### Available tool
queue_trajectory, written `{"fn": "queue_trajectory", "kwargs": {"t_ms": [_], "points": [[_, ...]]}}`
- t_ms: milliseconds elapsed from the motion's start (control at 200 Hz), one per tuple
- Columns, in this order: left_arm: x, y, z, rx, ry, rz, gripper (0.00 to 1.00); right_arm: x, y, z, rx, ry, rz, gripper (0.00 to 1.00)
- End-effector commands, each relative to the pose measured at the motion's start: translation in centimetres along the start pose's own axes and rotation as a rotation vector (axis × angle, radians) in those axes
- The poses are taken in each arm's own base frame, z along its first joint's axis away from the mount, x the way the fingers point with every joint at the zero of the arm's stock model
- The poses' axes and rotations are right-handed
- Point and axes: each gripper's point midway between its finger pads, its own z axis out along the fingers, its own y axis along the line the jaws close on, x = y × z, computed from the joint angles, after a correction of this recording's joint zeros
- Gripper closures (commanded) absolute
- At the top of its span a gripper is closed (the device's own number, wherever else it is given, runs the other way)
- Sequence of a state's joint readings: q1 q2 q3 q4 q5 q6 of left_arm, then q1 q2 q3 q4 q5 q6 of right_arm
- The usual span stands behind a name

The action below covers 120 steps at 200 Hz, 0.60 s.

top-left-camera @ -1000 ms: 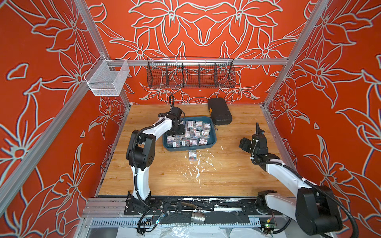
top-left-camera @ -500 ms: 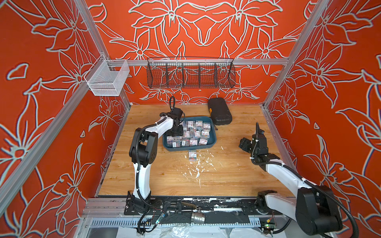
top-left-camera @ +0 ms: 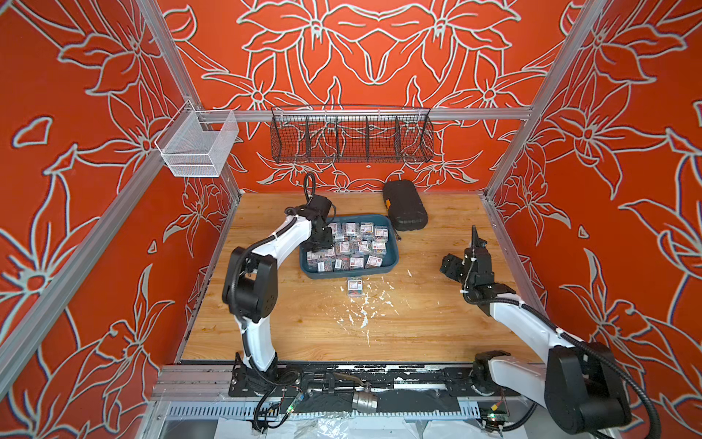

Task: Take the paper clips out of the storage box
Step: Pick up the boxed paper clips from the storage box, then place the boxed paper clips at the center of the board.

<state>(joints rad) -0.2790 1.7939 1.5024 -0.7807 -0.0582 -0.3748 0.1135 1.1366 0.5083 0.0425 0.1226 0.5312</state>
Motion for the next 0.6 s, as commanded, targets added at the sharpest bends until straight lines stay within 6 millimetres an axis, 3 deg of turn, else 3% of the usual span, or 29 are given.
{"fn": "queue_trajectory", "kwargs": {"t_ms": [0,145,245,450,595], "points": [[1.1,-0.2,-5.6,0.056,-0.067,-0.054,0.60,0.2,0.1,-0.1,-0.006,-0.002,-0.006,0.18],[4.7,0.2,-9.6,0.119,-0.138,-0.094,0.61,0.2,0.1,-0.1,-0.005,-0.002,-0.007,0.18],[8.2,0.3,-10.6,0.152,-0.146,-0.095,0.62,0.1,0.2,-0.1,-0.005,-0.004,-0.008,0.18],[15.4,0.0,-8.0,0.176,-0.084,-0.076,0.65,0.2,0.3,-0.2,-0.012,-0.005,-0.012,0.18],[18.4,-0.5,-5.0,0.191,-0.051,-0.078,0.66,0.2,0.4,-0.2,-0.013,-0.005,-0.017,0.18]]}}
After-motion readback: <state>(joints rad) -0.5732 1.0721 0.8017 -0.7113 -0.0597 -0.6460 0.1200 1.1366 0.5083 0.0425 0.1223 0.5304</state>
